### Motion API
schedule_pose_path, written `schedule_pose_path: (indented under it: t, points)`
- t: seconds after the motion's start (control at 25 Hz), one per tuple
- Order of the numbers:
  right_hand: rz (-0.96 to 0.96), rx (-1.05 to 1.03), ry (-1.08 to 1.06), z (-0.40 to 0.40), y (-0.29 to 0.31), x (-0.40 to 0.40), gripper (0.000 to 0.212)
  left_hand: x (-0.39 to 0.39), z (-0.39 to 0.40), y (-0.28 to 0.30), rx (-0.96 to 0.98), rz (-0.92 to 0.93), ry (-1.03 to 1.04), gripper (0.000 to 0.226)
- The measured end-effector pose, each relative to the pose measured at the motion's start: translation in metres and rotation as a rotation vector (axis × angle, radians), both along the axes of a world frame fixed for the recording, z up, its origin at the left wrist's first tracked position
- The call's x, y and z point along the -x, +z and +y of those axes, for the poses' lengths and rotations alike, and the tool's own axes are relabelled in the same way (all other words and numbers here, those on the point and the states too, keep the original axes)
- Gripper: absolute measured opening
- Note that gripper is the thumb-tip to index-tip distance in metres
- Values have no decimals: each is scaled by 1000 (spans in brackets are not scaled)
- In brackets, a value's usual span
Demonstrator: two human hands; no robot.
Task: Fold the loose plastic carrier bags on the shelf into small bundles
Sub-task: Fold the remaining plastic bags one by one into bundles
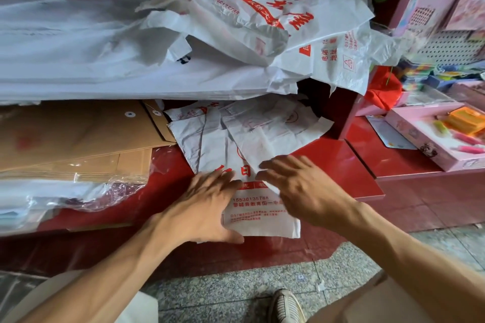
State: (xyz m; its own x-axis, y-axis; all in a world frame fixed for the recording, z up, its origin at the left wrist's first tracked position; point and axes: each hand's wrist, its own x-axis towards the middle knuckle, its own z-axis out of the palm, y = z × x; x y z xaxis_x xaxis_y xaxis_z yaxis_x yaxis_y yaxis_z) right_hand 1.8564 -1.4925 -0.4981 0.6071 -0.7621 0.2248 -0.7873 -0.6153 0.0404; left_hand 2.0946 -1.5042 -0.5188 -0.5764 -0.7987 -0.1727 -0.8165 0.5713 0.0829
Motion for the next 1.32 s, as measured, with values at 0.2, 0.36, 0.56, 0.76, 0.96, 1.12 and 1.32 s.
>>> schedule_pose_path:
  t: [0.2,0.36,0.56,0.76,0.96,1.12,1.32]
  points:
    - [188,-262,-283,-24,-16,-11,51,-1,3,-6,2,-178,-9,124]
    - [264,-190,-819,-38,8,12,47,-7,6,-5,1,-76,4,103]
    - [21,-293,-172,-32,-5,1,56,-6,7,-7,-20,-103,-19,116]
    - [154,-261,-671,-42,-5,25,35,-8,10,-7,-16,-133,-5,120]
    - [-157,-326,-200,-36,-1,31,39,-16,9,0,1,27,-42,81]
    - [-253,-494,-190,-66,-1,17,33,-16,8,8,4,132,-54,64]
    - [-157,-365,-312,-142,-10,-4,42,-21,7,-3,-2,138,-84,66]
